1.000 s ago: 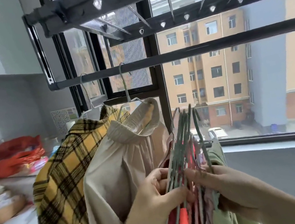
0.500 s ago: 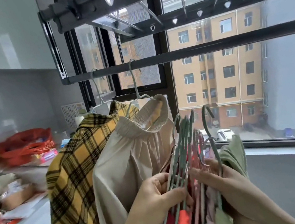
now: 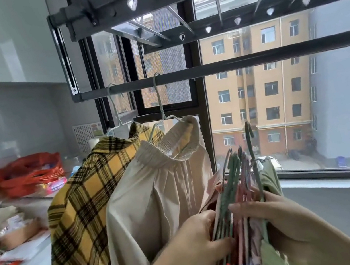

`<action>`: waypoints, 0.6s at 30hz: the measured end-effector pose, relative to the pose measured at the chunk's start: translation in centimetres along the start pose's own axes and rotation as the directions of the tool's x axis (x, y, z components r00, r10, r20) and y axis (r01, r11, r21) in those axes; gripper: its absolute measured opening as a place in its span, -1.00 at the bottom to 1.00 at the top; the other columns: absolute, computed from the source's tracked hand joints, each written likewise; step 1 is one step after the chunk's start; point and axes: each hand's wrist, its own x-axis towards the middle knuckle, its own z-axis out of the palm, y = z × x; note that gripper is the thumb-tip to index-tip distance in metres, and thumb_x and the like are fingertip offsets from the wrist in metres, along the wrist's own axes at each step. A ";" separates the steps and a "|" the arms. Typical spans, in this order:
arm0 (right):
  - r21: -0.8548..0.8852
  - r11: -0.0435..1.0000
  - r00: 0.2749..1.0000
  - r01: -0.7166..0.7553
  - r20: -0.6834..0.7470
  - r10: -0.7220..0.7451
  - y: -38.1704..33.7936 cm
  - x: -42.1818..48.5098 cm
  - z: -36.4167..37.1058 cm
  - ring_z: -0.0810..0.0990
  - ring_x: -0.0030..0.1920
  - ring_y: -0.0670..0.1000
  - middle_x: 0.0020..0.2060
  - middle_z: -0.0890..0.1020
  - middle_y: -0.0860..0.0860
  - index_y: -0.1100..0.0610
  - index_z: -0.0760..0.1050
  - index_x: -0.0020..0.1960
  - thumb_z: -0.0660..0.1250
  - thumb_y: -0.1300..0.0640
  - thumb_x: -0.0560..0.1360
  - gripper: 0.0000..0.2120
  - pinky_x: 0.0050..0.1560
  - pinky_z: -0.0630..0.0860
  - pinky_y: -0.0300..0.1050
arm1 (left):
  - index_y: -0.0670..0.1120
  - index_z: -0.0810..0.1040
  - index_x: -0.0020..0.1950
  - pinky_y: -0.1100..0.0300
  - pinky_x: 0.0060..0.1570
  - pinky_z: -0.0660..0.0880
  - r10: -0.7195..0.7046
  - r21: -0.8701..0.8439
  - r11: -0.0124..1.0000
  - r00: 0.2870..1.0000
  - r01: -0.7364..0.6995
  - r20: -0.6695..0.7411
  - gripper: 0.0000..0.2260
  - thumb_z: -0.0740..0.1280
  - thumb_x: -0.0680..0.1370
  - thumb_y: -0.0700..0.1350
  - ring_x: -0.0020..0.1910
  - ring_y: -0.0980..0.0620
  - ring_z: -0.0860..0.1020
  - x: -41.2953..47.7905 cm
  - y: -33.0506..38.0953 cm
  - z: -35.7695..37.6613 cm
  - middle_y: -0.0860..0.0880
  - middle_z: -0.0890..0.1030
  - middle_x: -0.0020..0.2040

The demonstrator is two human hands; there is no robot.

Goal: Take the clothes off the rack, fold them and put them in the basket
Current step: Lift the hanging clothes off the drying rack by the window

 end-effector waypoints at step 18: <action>0.060 0.998 0.972 0.023 -0.236 -0.008 -0.2 0.9 -1.2 0.64 -0.27 0.25 -0.19 0.62 0.38 0.32 0.61 -0.15 0.52 0.26 0.23 -0.77 -0.18 0.61 0.18 | -0.05 0.39 0.23 0.19 0.05 0.43 -0.133 0.358 0.929 0.988 0.098 0.075 -0.65 0.31 0.47 -0.04 0.15 -0.01 0.50 2.8 1.3 1.7 -0.02 0.55 0.14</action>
